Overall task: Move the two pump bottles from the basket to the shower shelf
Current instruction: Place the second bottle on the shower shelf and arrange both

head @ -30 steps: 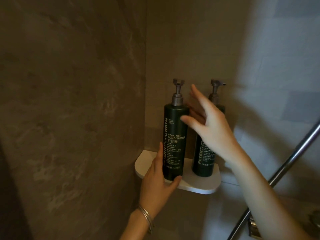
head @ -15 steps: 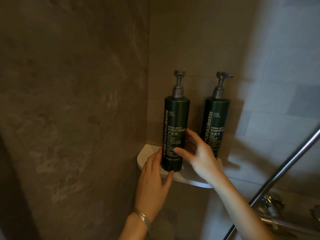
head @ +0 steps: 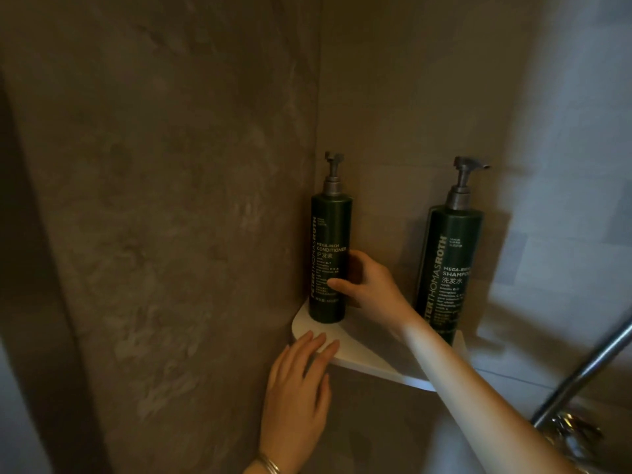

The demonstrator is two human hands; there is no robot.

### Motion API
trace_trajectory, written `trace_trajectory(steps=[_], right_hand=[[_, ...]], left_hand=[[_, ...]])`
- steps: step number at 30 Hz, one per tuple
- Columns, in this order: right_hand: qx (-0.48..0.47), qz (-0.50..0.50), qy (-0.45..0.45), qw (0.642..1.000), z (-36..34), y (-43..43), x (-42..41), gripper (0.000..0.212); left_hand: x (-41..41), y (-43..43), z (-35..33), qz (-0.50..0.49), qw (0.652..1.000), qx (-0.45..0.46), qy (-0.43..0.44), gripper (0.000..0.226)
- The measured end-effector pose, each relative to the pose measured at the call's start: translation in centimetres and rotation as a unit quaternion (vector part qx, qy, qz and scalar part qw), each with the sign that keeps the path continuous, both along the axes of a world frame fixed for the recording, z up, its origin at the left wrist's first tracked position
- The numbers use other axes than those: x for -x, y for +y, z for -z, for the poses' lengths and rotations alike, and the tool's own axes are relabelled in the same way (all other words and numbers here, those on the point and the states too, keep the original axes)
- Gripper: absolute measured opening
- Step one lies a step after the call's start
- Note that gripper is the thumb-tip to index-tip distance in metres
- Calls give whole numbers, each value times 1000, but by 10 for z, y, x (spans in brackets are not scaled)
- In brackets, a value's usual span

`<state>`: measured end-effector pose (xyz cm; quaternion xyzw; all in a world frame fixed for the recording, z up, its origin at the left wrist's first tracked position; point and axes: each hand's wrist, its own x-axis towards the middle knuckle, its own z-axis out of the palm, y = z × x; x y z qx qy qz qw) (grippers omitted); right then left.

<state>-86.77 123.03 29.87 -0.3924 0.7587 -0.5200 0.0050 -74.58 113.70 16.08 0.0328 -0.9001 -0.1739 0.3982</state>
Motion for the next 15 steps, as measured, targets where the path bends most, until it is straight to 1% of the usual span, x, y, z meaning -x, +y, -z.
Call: trace_trajectory(steps=[6, 12, 15], right_hand=[[3, 35, 46, 998, 2, -9, 5, 53], [17, 28, 40, 999, 3, -17, 8, 52], [-2, 28, 35, 999, 3, -16, 9, 53]], left_hand=[[-1, 1, -1, 10, 1000, -10, 15, 52], [0, 1, 0, 8, 1000, -11, 17, 45], [-2, 2, -7, -2, 1000, 7, 23, 38]])
